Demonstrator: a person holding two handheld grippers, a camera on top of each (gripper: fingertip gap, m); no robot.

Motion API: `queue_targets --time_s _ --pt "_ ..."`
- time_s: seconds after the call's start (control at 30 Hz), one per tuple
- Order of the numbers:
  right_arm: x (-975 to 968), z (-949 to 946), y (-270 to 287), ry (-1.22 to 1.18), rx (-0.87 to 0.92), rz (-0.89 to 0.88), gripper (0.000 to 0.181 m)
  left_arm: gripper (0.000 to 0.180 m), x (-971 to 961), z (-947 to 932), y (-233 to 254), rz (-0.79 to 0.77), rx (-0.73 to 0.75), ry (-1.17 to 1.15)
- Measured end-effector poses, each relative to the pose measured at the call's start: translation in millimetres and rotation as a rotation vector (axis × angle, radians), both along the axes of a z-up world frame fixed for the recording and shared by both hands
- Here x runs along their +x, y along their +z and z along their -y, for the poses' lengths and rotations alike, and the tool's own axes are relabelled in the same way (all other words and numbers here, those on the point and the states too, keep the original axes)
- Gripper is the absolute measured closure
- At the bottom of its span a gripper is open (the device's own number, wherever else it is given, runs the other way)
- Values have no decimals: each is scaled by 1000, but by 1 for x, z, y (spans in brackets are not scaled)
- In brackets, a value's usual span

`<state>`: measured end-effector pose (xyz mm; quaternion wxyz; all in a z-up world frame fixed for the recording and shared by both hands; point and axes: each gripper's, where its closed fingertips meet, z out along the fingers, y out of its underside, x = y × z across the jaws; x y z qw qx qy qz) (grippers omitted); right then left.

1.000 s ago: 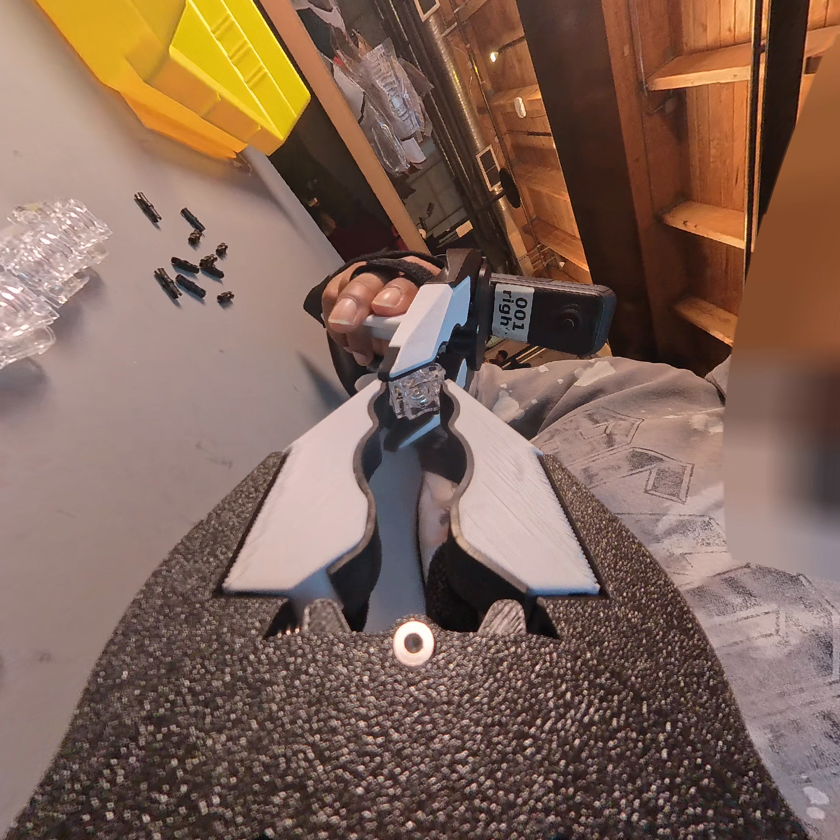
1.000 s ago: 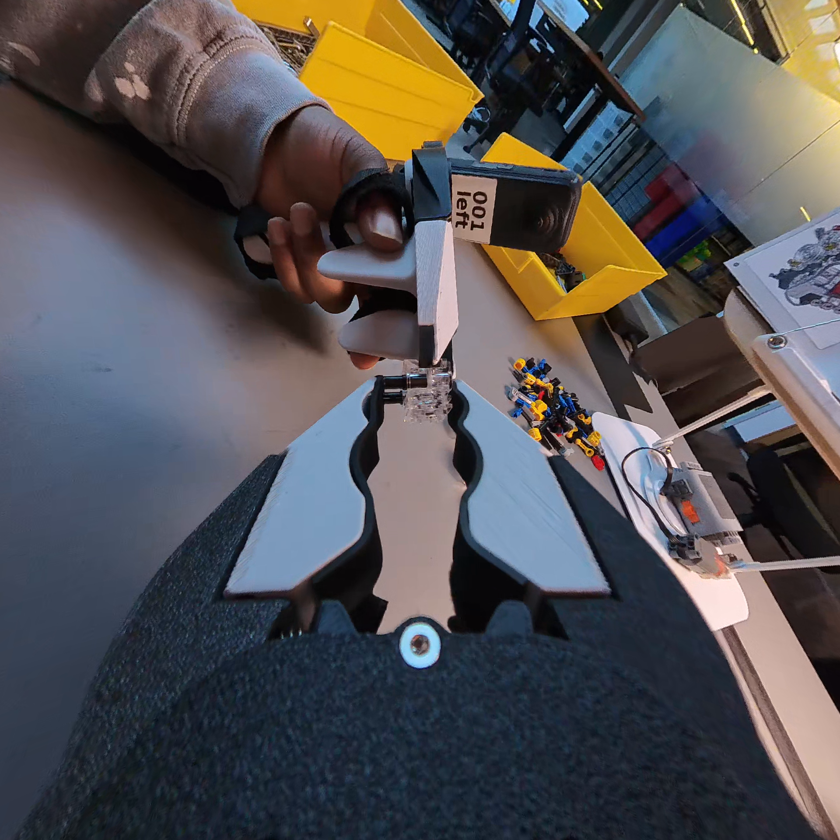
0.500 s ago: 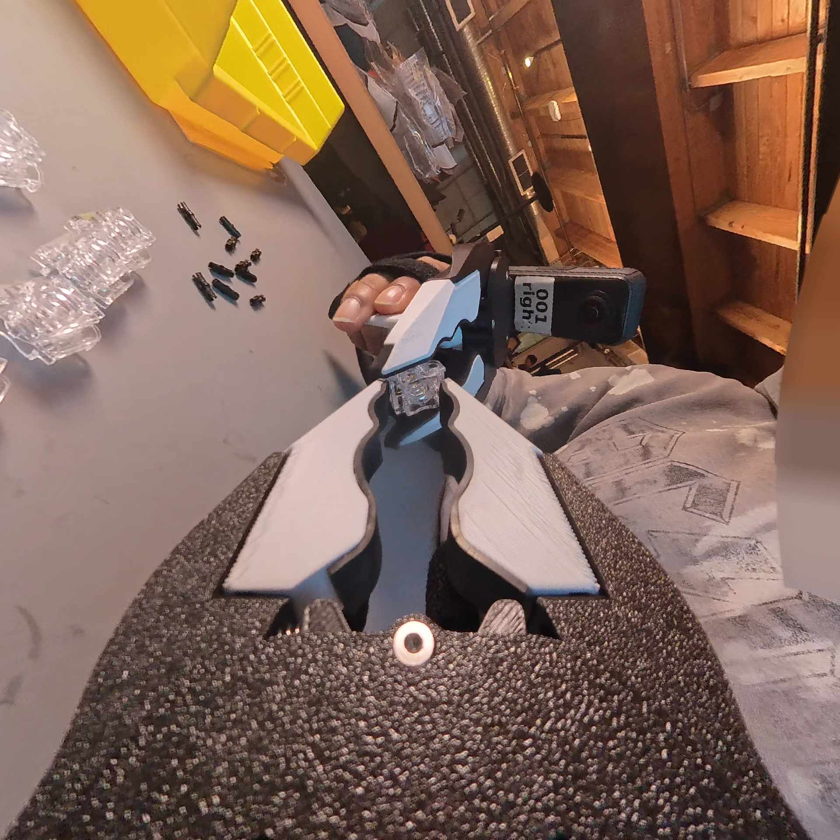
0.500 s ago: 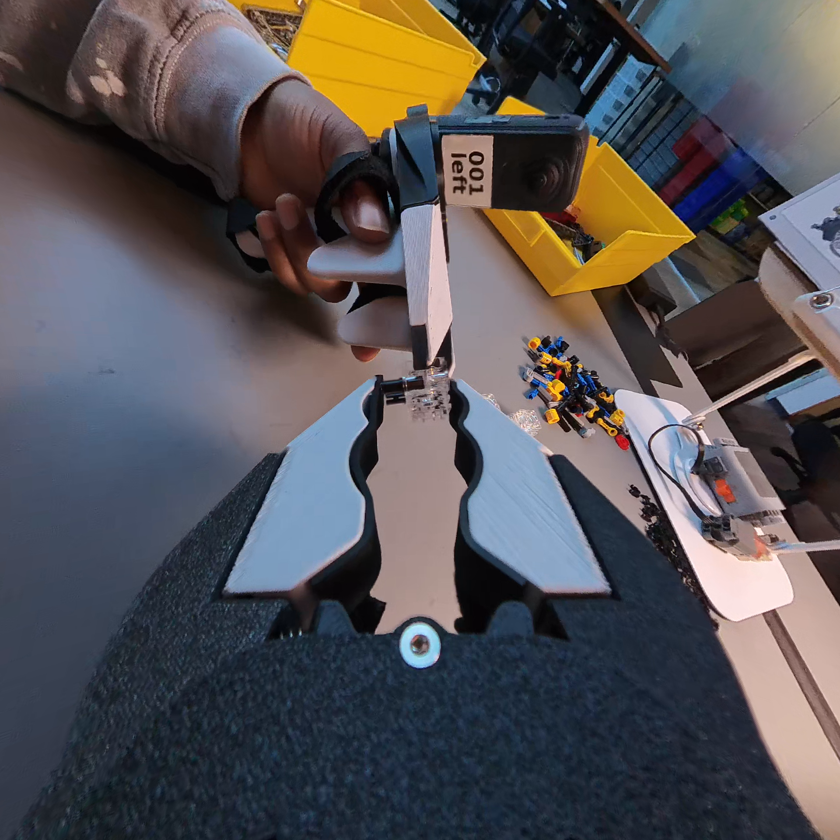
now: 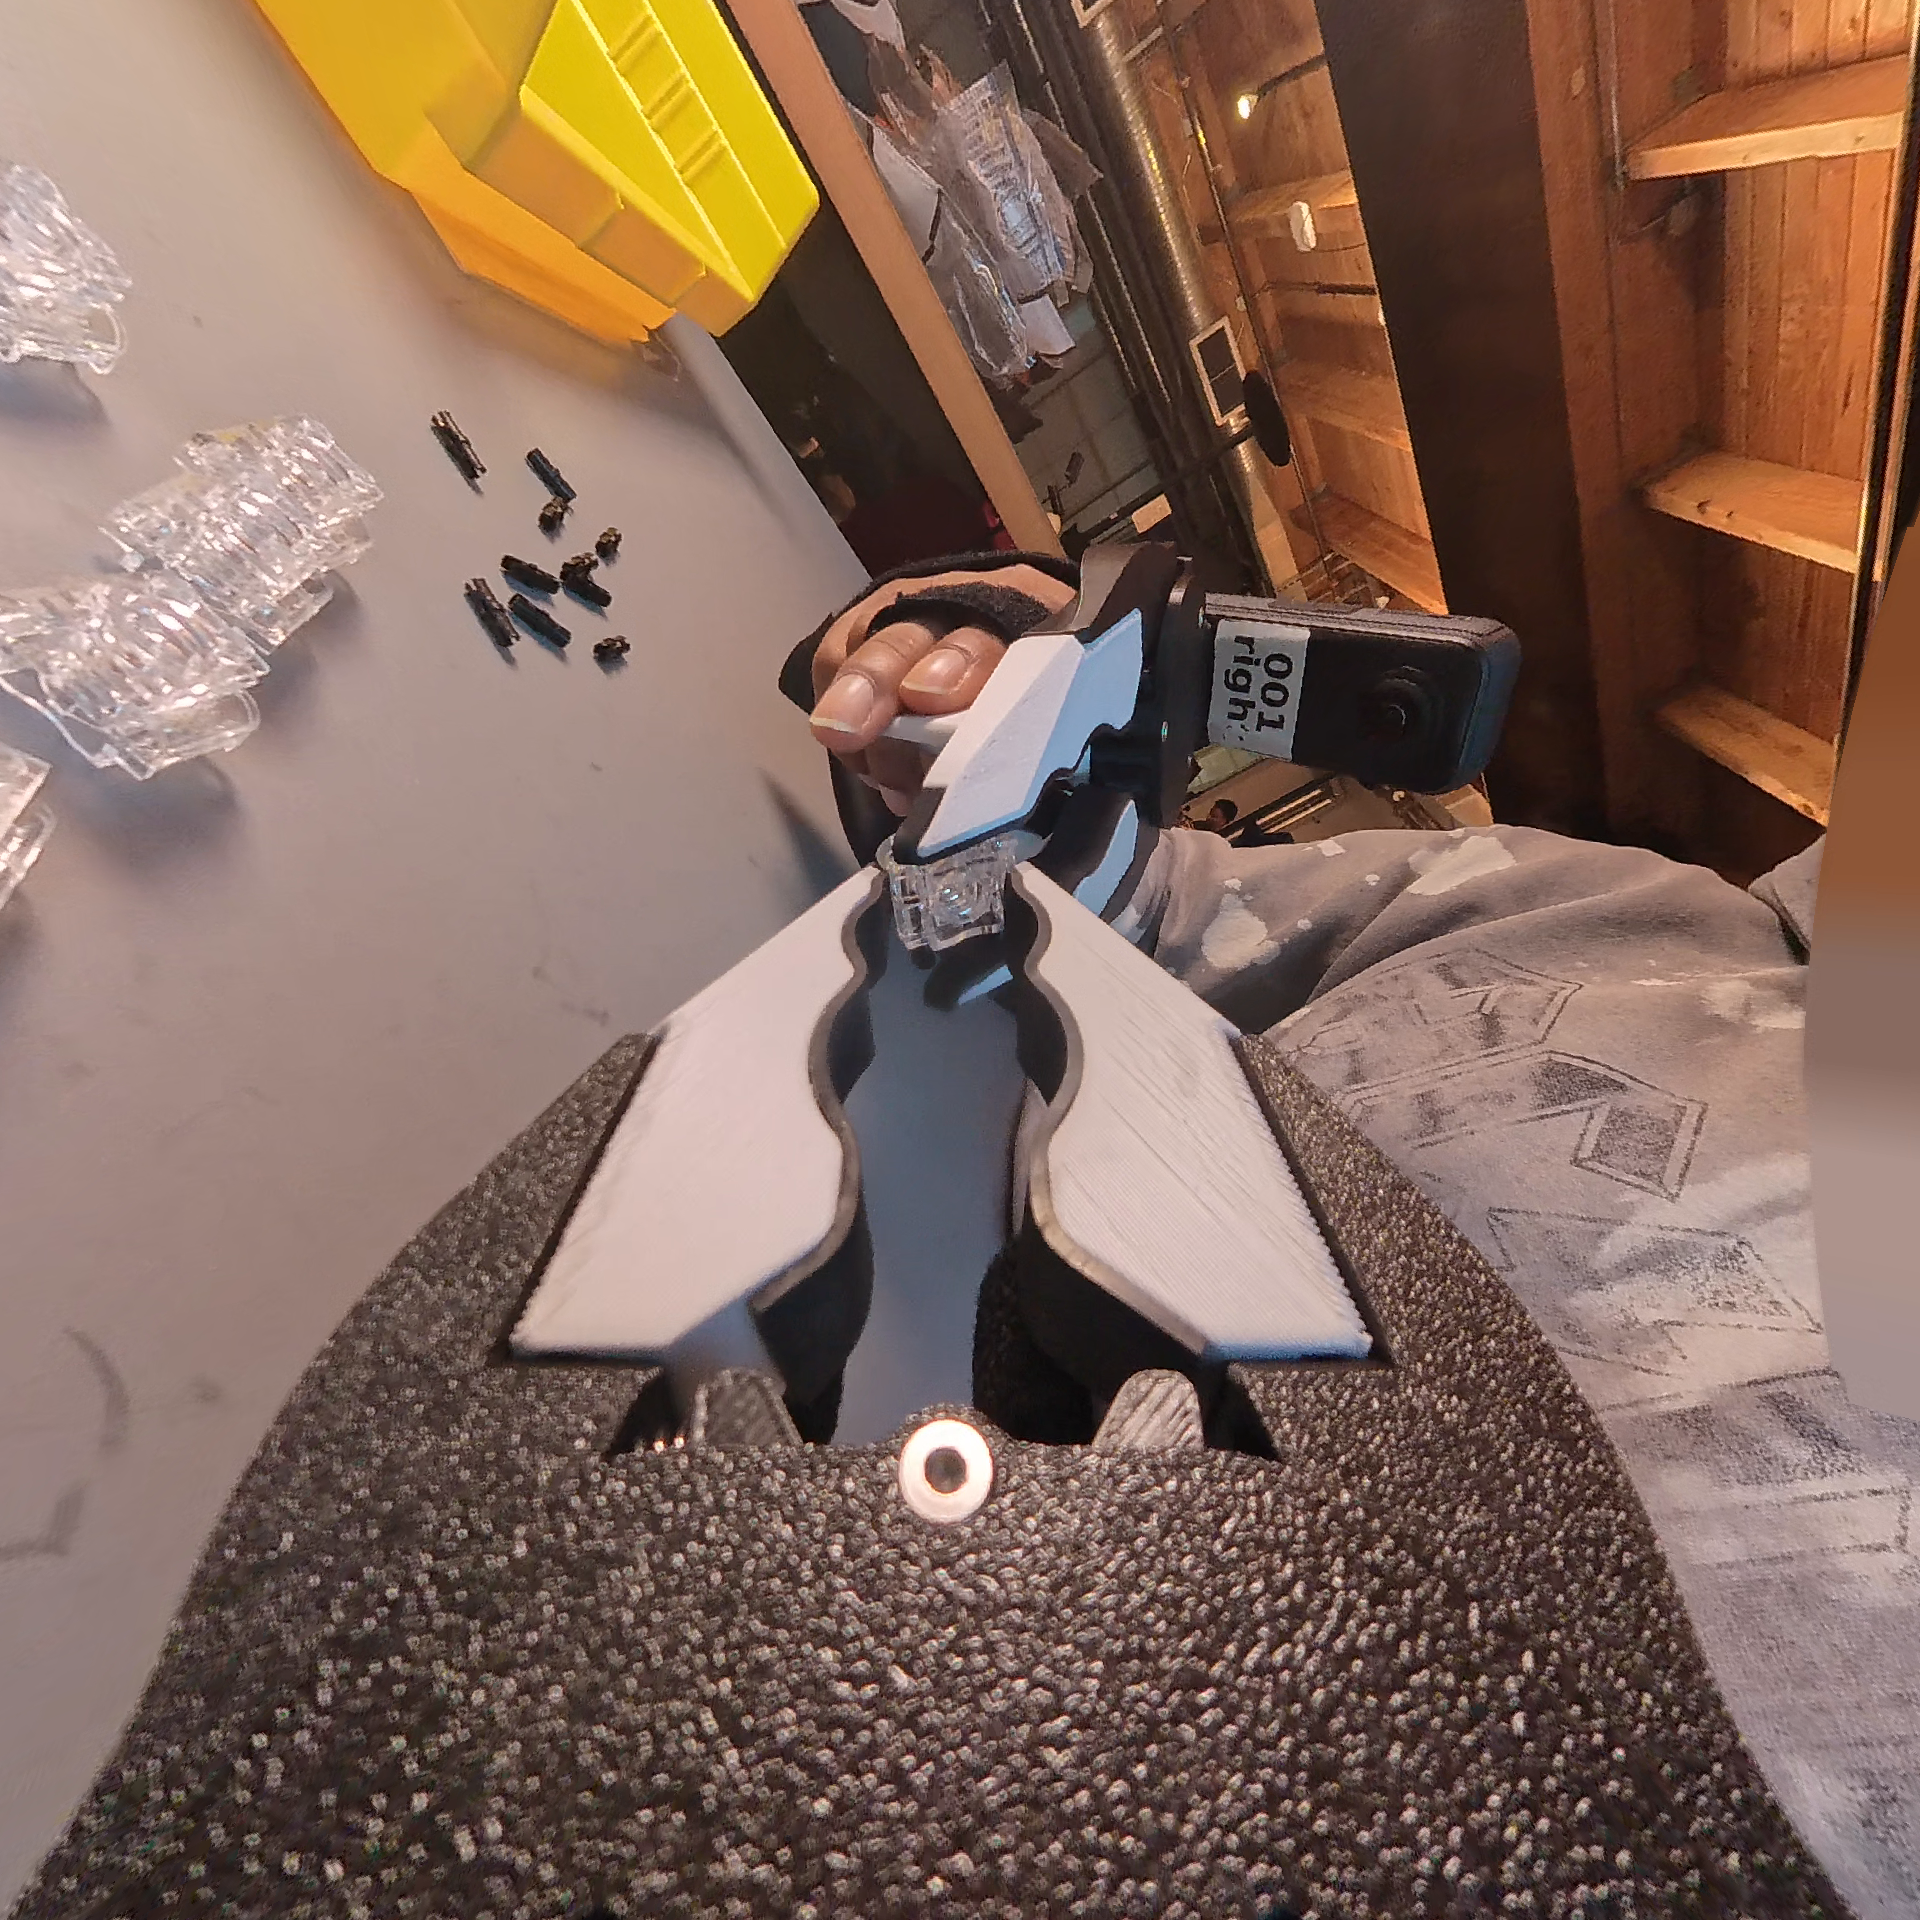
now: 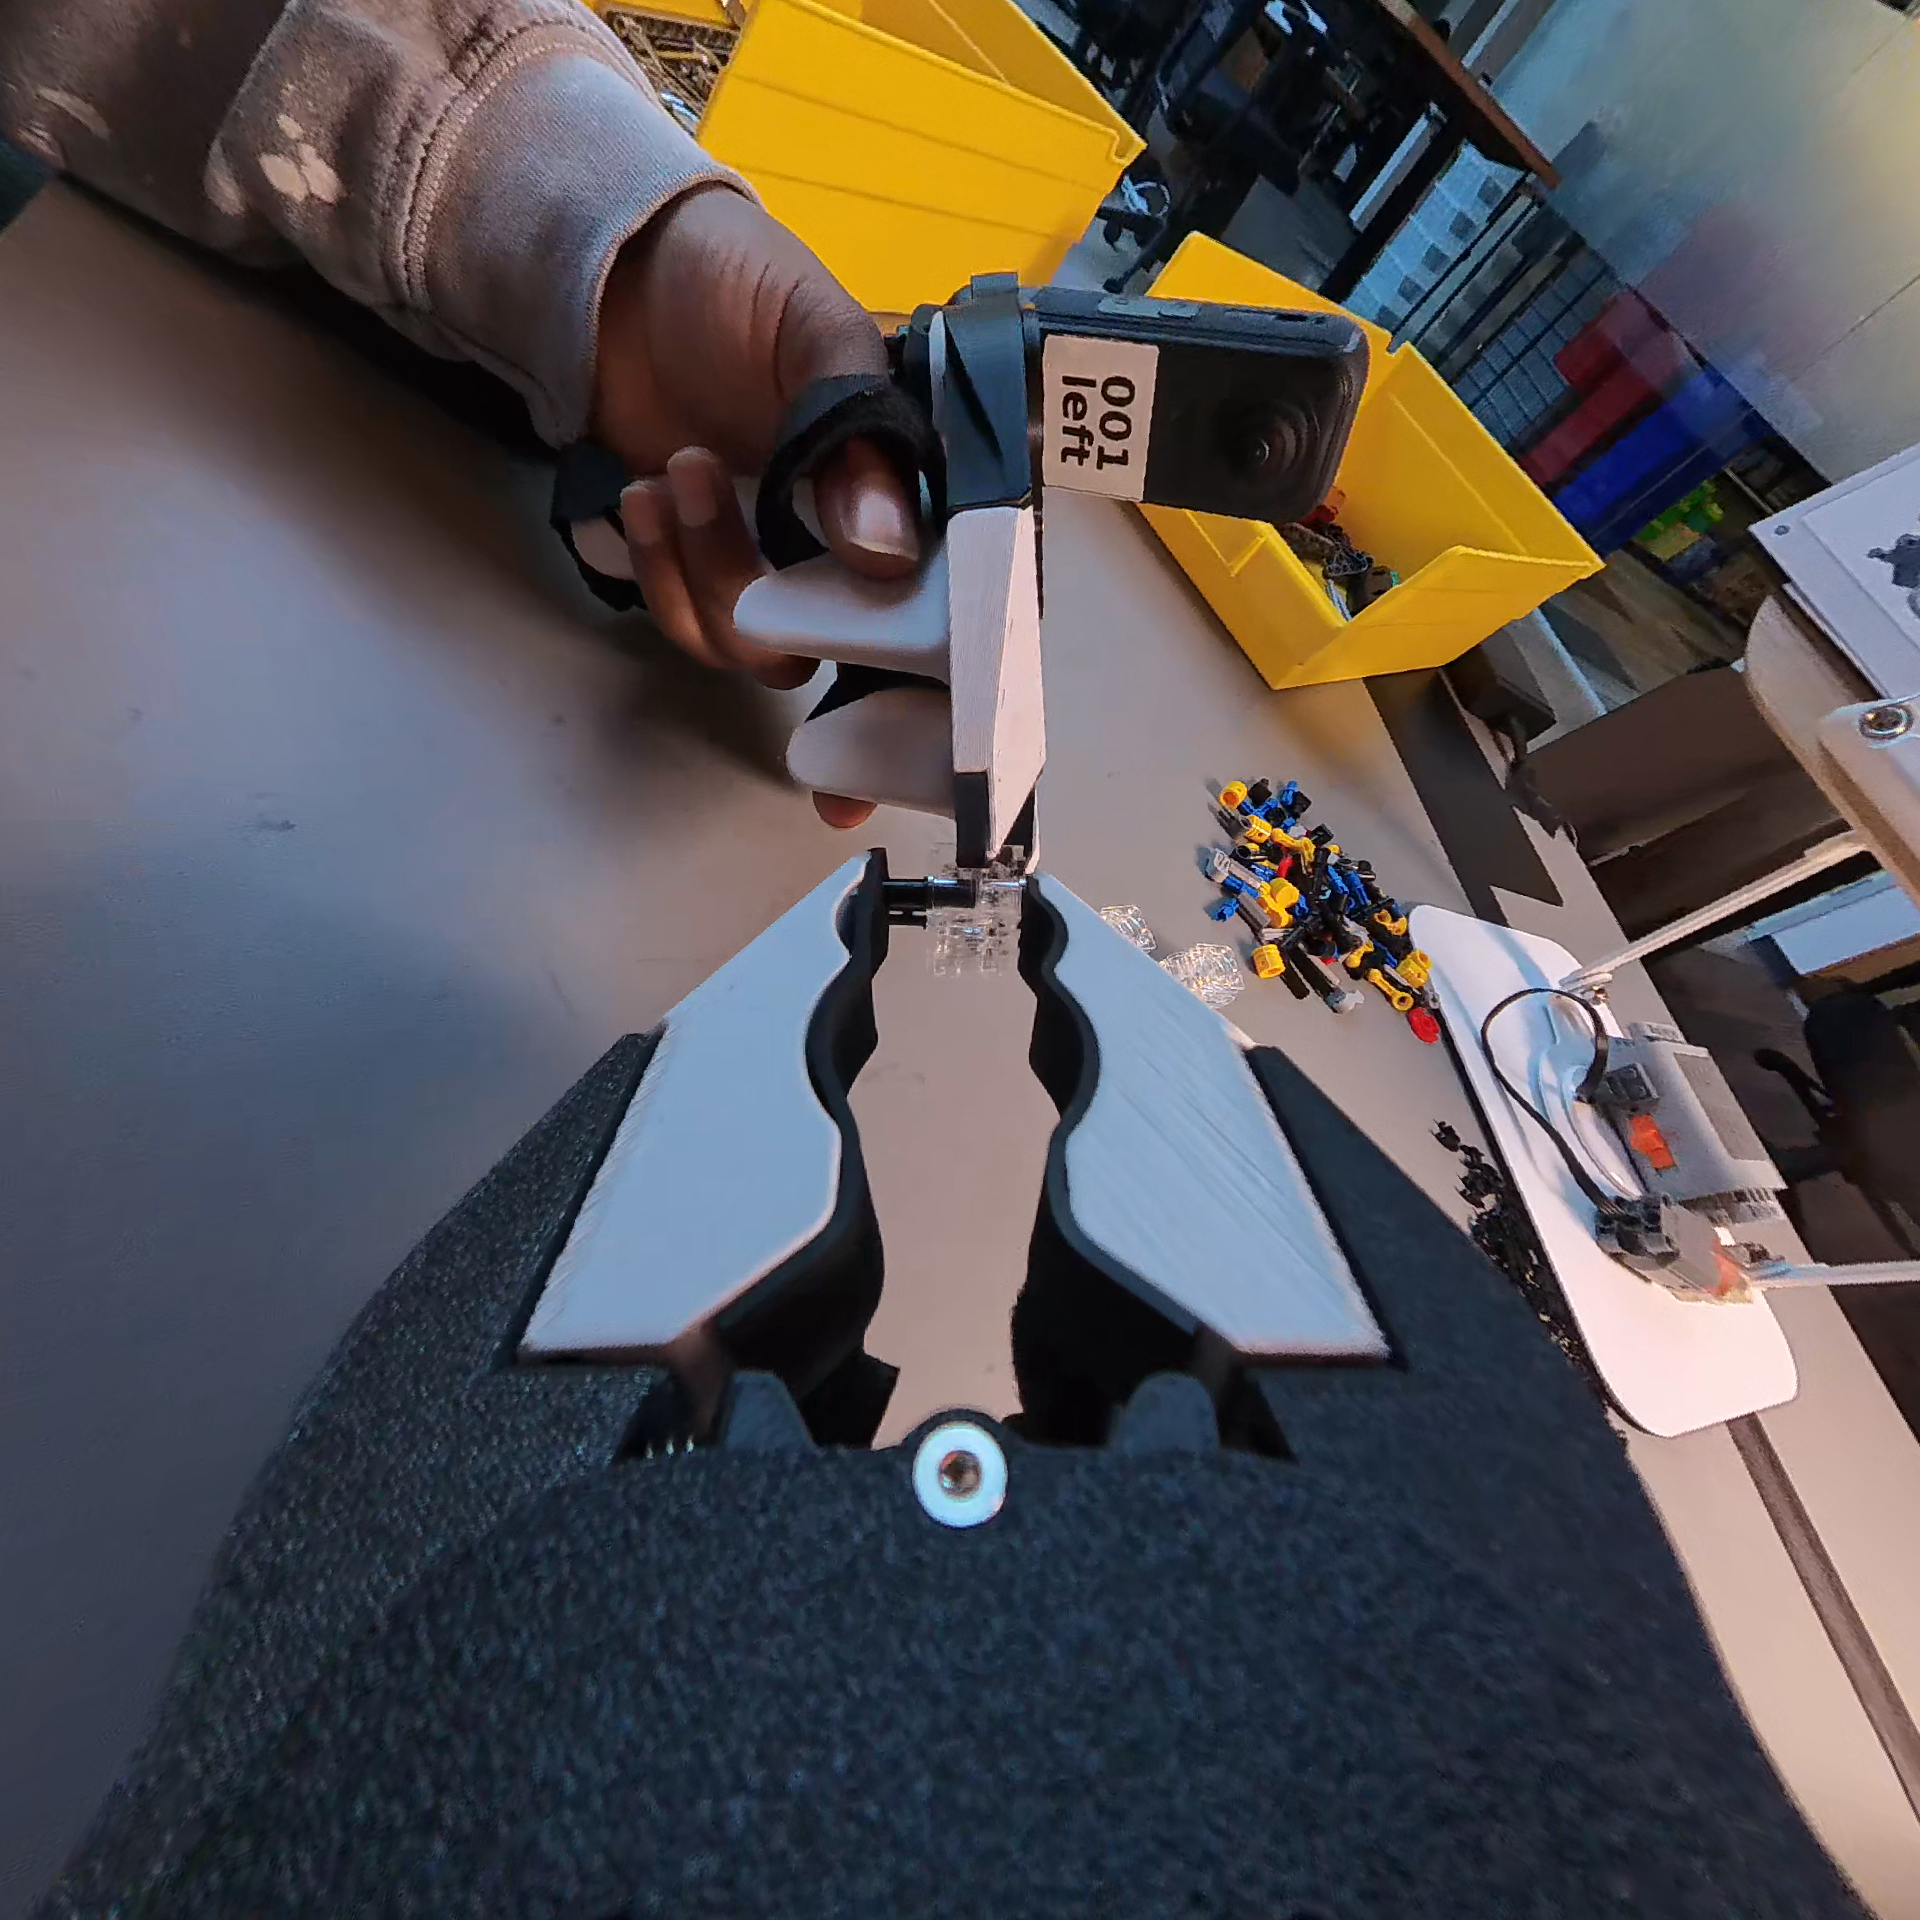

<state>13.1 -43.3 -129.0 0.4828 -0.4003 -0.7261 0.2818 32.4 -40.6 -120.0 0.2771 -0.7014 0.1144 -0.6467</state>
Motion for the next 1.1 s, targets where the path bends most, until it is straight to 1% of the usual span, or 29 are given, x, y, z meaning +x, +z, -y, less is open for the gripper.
queue_targets --time_s 0.2,0.3,0.4,0.5,0.63,0.77,0.8,0.83,0.9,1.03,1.1 --pt "-4 -5 1 -29 -15 -34 155 161 -4 -5 1 2 11 29" --pt "-3 -10 0 -46 15 -44 147 161 -6 -5 10 75 8 28" --pt "-1 -9 9 -34 -44 -97 156 161 -6 -4 16 104 23 22" --pt "-1 -17 12 -70 -124 -105 154 161 -10 -9 20 118 36 57" --pt "1 -24 22 -113 -77 -152 153 161 -21 -18 18 101 42 129" --pt "-5 -22 19 -150 29 -135 143 161 -22 -22 18 106 49 166" --pt "-7 -24 20 -179 39 -146 145 161 -22 -22 17 103 48 171" --pt "-8 -29 21 -211 41 -157 154 161 -21 -22 17 105 41 174" --pt "-8 -31 22 -211 -1 -157 158 161 -21 -23 17 117 29 174" --pt "-6 -27 23 -165 -170 -161 162 160 -20 -20 19 98 51 160" --pt "-5 -25 26 -142 -263 -166 162 160 -19 -18 22 113 53 145"
